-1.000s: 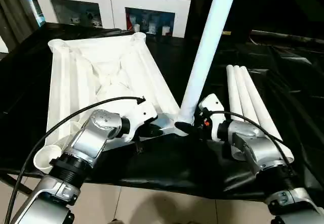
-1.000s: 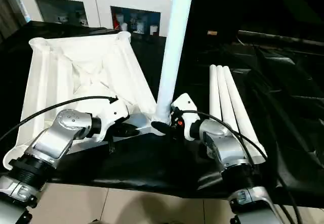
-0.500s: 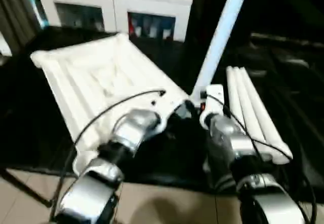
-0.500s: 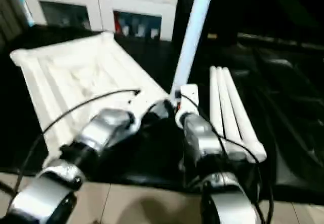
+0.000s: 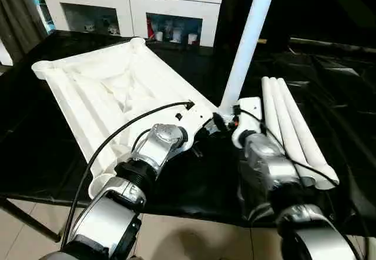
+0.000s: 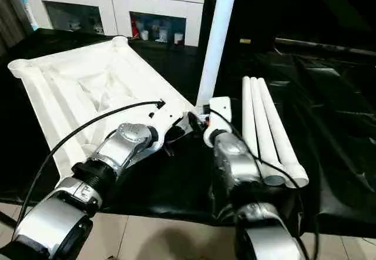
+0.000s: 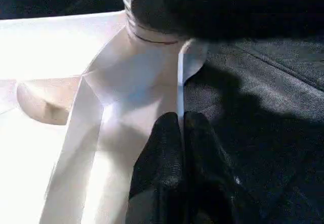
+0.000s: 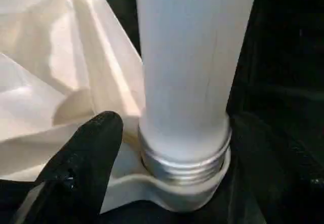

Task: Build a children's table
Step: Rotate leg to tighten, then rotate table base

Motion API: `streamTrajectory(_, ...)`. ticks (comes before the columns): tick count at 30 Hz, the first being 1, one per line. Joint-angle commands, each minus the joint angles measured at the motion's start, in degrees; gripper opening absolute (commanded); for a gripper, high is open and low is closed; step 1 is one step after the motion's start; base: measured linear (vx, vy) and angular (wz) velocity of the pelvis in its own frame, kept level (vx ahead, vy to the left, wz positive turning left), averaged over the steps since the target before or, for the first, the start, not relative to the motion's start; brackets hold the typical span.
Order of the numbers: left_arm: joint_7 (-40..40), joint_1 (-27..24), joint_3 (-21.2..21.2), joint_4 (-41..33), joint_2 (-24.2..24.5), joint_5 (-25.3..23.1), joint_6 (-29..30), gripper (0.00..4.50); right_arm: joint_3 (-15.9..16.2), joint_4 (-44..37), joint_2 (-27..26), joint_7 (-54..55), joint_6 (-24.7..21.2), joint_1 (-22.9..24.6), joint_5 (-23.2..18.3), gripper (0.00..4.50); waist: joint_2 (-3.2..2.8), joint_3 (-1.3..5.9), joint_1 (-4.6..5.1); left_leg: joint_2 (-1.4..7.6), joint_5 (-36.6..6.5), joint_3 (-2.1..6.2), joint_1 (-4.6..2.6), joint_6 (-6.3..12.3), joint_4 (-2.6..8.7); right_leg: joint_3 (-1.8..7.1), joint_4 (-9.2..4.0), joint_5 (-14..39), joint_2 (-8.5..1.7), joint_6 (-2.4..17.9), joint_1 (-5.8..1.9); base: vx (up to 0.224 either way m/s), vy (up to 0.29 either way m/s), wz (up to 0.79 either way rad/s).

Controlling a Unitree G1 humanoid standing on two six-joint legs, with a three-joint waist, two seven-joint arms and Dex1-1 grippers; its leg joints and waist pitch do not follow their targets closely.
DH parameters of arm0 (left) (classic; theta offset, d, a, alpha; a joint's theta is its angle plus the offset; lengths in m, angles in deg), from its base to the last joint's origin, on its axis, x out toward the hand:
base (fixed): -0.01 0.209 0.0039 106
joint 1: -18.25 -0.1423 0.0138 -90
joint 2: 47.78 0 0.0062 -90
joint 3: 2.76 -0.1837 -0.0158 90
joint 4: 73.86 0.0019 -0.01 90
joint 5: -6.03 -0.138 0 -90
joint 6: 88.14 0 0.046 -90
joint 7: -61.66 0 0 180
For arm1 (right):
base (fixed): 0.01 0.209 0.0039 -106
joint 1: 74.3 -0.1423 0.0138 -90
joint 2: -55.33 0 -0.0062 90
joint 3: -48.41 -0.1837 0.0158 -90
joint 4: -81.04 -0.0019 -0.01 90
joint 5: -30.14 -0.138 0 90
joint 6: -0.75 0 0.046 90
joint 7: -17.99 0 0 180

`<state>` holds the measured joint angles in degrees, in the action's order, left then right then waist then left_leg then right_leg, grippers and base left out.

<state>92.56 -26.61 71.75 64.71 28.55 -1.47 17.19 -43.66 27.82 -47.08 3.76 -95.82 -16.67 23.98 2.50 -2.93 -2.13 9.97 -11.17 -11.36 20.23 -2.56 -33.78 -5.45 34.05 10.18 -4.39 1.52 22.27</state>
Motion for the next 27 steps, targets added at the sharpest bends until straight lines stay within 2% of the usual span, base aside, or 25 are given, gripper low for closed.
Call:
streamTrajectory(1, -0.36, -0.95, 0.91, 1.57, -0.04, 0.44, -3.90, 0.00, 0.93, -5.83, 1.07, -2.00, -2.39, 1.60, -0.62, 3.70, 0.16, 3.06, -0.28, 3.56, -13.35, 2.07, -0.23, 2.90, 4.23, 3.58, -5.63, 22.52, -5.20, 7.12, -2.06, 0.000, 0.000, 0.00)
streamTrajectory(2, -0.40, -0.34, 3.14, 1.69, -0.40, 2.42, -5.05, 0.45, 2.23, -12.29, 3.25, -4.11, -5.23, 5.15, -0.42, 3.84, 0.14, 3.14, -0.33, 3.60, -13.38, 2.03, -0.39, 2.95, 4.19, 3.63, -5.66, 22.95, -5.28, 6.88, -1.94, 0.000, 0.000, 0.00)
streamTrajectory(3, -0.25, 0.09, 4.27, 1.74, -0.51, 3.47, -4.86, 0.57, 2.76, -14.35, 4.12, -4.94, -6.16, 6.44, -0.13, 3.84, 0.00, 3.10, -0.54, 3.56, -12.62, 1.94, -0.35, 3.22, 4.21, 3.60, -5.93, 22.21, -5.07, 6.36, -2.16, 0.000, 0.000, 0.00)
streamTrajectory(4, -0.20, 0.14, 4.39, 1.73, -0.50, 3.58, -4.82, 0.57, 2.79, -14.48, 4.17, -4.96, -6.22, 6.53, -0.10, 3.84, 0.15, 3.18, -0.56, 3.57, -12.34, 1.96, -0.34, 3.30, 4.16, 3.62, -5.65, 21.42, -5.09, 6.61, -2.17, 0.000, 0.000, 0.00)
streamTrajectory(5, 0.49, 1.04, 6.06, 1.60, -0.26, 5.19, -4.44, 0.63, 3.17, -16.19, 4.97, -5.16, -7.10, 7.82, 0.42, 3.84, -0.08, 3.24, -0.66, 3.51, -11.88, 1.99, -0.16, 3.48, 4.18, 3.58, -5.59, 20.65, -5.14, 7.30, -2.30, 0.000, 0.000, 0.00)
streamTrajectory(7, 0.19, 1.52, 6.46, 1.81, 0.06, 5.35, -4.62, 0.75, 3.22, -16.38, 5.06, -4.78, -7.23, 8.07, 0.75, 3.84, -0.11, 3.74, -0.65, 3.63, -9.24, 2.07, 0.24, 3.63, 3.94, 3.62, -4.78, 15.44, -5.21, 8.99, -2.51, 0.000, 0.000, 0.00)
streamTrajectory(8, -0.42, 2.16, 6.91, 1.88, 0.88, 5.29, -4.42, 0.87, 3.25, -16.20, 4.94, -4.51, -7.44, 8.08, 0.88, 3.84, -0.15, 4.03, -0.53, 3.60, -6.79, 2.12, 0.67, 4.16, 3.75, 3.55, -4.11, 10.95, -5.12, 10.09, -2.73, 0.000, 0.000, 0.00)
streamTrajectory(9, -1.13, 2.69, 7.52, 1.71, 1.80, 5.33, -4.25, 0.95, 3.37, -16.10, 4.78, -4.37, -7.68, 8.06, 0.96, 3.84, -0.47, 4.15, -0.36, 3.59, -5.13, 2.02, 0.60, 5.02, 3.49, 3.59, -3.64, 6.75, -5.05, 11.42, -2.53, 0.000, 0.000, 0.00)
streamTrajectory(11, -2.78, 3.87, 9.41, 0.07, 5.50, 5.26, -2.64, 1.16, 4.00, -15.73, 4.29, -4.44, -9.59, 7.67, 1.09, 3.84, -0.26, 4.00, 0.03, 3.50, -5.11, 2.02, 0.89, 5.96, 3.52, 3.46, -3.34, 4.45, -5.00, 12.80, -2.70, 0.000, 0.000, 0.00)
streamTrajectory(12, -2.86, 3.91, 9.59, -0.25, 6.04, 5.20, -2.45, 1.16, 4.15, -16.25, 4.25, -4.51, -10.25, 7.87, 1.05, 3.84, -0.48, 3.93, 0.18, 3.54, -5.17, 2.11, 0.90, 6.06, 3.55, 3.42, -3.30, 4.70, -5.07, 12.87, -2.82, 0.000, 0.000, 0.00)
streamTrajectory(14, -2.99, 3.88, 10.11, -1.48, 7.52, 4.89, -1.35, 1.34, 4.86, -17.20, 4.45, -4.64, -11.74, 8.26, 1.29, 3.84, -0.56, 3.86, -0.08, 3.69, -5.41, 1.91, 0.28, 5.63, 3.43, 3.60, -3.33, 5.00, -5.02, 13.51, -2.55, 0.000, 0.000, 0.00)
streamTrajectory(16, -2.80, 2.58, 11.70, -8.23, 13.56, 3.38, 3.43, 1.50, 6.97, -17.55, 4.70, -5.93, -14.49, 8.78, 1.98, 3.84, -0.49, 3.86, -0.22, 4.00, -4.05, 1.86, 0.09, 5.60, 3.62, 3.71, -2.79, 3.08, -4.86, 14.14, -2.43, 0.000, 0.000, 0.00)
streamTrajectory(17, -2.84, 2.08, 12.05, -10.35, 15.39, 2.94, 4.72, 1.55, 7.51, -17.77, 4.74, -6.32, -15.23, 9.04, 2.19, 3.84, -0.20, 3.81, -0.31, 4.10, -3.12, 1.89, 0.20, 5.51, 3.57, 3.67, -2.50, 2.12, -5.07, 14.48, -2.55, 0.000, 0.000, 0.00)
streamTrajectory(18, -2.70, 1.63, 12.15, -11.67, 16.63, 2.39, 5.40, 1.61, 7.70, -17.54, 4.67, -6.33, -15.49, 9.03, 2.33, 3.84, -0.57, 3.78, -0.30, 4.00, -2.65, 1.77, 0.12, 5.38, 3.49, 3.73, -2.48, 1.65, -5.03, 14.67, -2.44, 0.000, 0.000, 0.00)
streamTrajectory(19, -2.62, -0.11, 12.69, -16.56, 21.51, 0.52, 8.10, 1.71, 8.39, -16.52, 4.32, -6.40, -16.10, 8.91, 2.79, 3.84, 0.61, 3.79, -0.22, 4.19, -2.80, 1.64, -0.06, 5.26, 3.53, 3.74, -2.48, 1.95, -5.04, 14.59, -2.36, 0.000, 0.000, 0.00)
streamTrajectory(20, -2.35, -1.13, 12.80, -19.10, 24.50, -0.84, 9.57, 1.91, 8.72, -15.63, 4.06, -6.34, -16.15, 8.60, 3.03, 3.84, -0.15, 3.74, -0.20, 4.21, -2.35, 1.85, 0.28, 4.64, 3.68, 3.77, -2.08, 2.69, -5.23, 14.33, -2.61, 0.000, 0.000, 0.00)
streamTrajectory(21, -1.59, -2.54, 12.80, -21.73, 27.93, -2.63, 11.22, 1.91, 8.97, -14.64, 3.74, -6.08, -16.35, 8.21, 3.28, 3.84, 0.31, 3.52, 0.08, 4.07, -2.81, 1.59, -0.05, 4.12, 3.64, 3.85, -2.50, 3.71, -4.90, 13.78, -2.12, 0.000, 0.000, 0.00)
streamTrajectory(22, -1.59, -2.54, 12.80, -21.73, 27.93, -2.63, 11.22, 2.00, 8.97, -14.64, 3.74, -6.08, -16.35, 8.21, 3.28, 3.84, -0.07, 3.54, -0.18, 4.30, -3.31, 1.74, -0.27, 3.36, 3.68, 3.90, -2.24, 4.31, -5.18, 13.82, -2.14, 0.000, 0.000, 0.00)
streamTrajectory(23, -1.16, -4.23, 13.17, -24.07, 31.84, -4.69, 12.81, 2.00, 9.16, -13.35, 3.37, -5.98, -16.24, 7.52, 3.41, 3.84, 0.37, 3.28, -0.12, 4.08, -3.80, 1.47, -0.31, 2.68, 3.76, 3.95, -2.57, 5.36, -4.85, 13.36, -1.94, 0.000, 0.000, 0.00)
streamTrajectory(24, -0.86, -5.54, 13.38, -25.97, 34.47, -5.97, 14.09, 2.00, 9.29, -12.78, 3.14, -5.90, -16.43, 7.16, 3.51, 3.84, 0.27, 3.22, -0.15, 4.28, -4.33, 1.56, -0.41, 1.94, 3.91, 4.02, -2.43, 6.08, -4.92, 13.28, -1.83, 0.000, 0.000, 0.00)
streamTrajectory(25, -0.20, -7.29, 14.05, -28.06, 37.49, -7.07, 15.92, 2.19, 9.55, -11.71, 2.97, -5.74, -16.44, 6.52, 3.87, 3.84, 0.07, 3.08, -0.28, 4.26, -4.75, 1.63, -0.41, 1.50, 3.97, 4.04, -2.40, 6.78, -5.02, 13.00, -1.76, 0.000, 0.000, 0.00)
streamTrajectory(26, -0.20, -7.29, 14.05, -28.06, 37.49, -7.07, 15.92, 2.19, 9.55, -11.71, 2.97, -5.74, -16.44, 6.52, 3.87, 3.84, 0.21, 2.94, -0.28, 4.33, -5.82, 1.69, -0.51, 0.60, 4.16, 4.07, -2.46, 8.33, -5.00, 12.52, -1.61, 0.000, 0.000, 0.00)
streamTrajectory(27, 0.25, -8.89, 14.23, -29.86, 40.01, -7.96, 17.53, 2.33, 9.79, -10.97, 2.88, -5.72, -16.50, 5.98, 4.07, 3.84, 0.07, 2.90, -0.50, 4.37, -6.99, 1.51, -1.12, -0.56, 4.14, 4.14, -2.77, 9.22, -5.01, 12.15, -1.23, 0.000, 0.000, 0.00)
